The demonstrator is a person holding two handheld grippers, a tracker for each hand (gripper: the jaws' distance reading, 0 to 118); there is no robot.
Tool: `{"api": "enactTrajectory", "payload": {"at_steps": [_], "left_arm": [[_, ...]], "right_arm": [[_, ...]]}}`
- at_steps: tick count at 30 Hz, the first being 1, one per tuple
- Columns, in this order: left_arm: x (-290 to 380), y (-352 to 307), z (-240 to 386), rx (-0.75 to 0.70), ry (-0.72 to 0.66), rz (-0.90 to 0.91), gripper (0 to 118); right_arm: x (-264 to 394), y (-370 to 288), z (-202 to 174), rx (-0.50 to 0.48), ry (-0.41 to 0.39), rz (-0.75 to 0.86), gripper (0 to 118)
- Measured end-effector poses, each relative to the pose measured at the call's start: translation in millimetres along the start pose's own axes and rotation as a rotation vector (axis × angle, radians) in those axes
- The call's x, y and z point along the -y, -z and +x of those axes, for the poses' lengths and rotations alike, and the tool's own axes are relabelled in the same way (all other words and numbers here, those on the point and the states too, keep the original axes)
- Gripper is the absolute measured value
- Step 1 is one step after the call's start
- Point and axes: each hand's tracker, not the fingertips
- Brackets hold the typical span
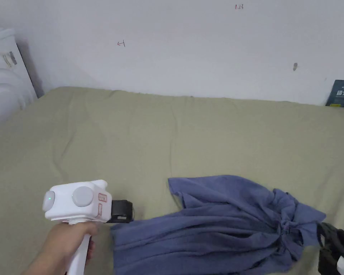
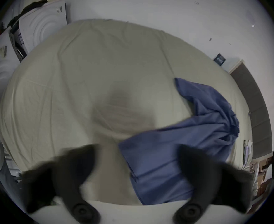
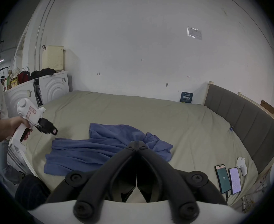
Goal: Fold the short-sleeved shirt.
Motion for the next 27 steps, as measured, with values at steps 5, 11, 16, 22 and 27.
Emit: {"api": "enactTrajectory", "payload": {"at_steps": [5, 11, 16, 22, 27], "left_arm": [[-7, 31, 7, 0.0, -0.033, -0.029, 113], [1, 59, 25, -0.137, 0.036, -0.103, 63], [-1, 51, 34, -0.069, 0.042, -0.115, 7], [-3, 1, 25, 0.067, -0.034, 0.021, 6], [22, -43, 41, 0.152, -0.019, 0.125, 6]], "right_arm": [[6, 14, 7, 0.011, 0.011, -0.033, 0], [8, 14, 8, 0.014, 0.015, -0.049, 0], [10, 11, 11, 0.012, 0.016, -0.046, 0], [11, 13, 25, 0.01, 0.026, -0.049, 0], [16, 55, 56, 0.063, 0.055, -0.162, 0]]}}
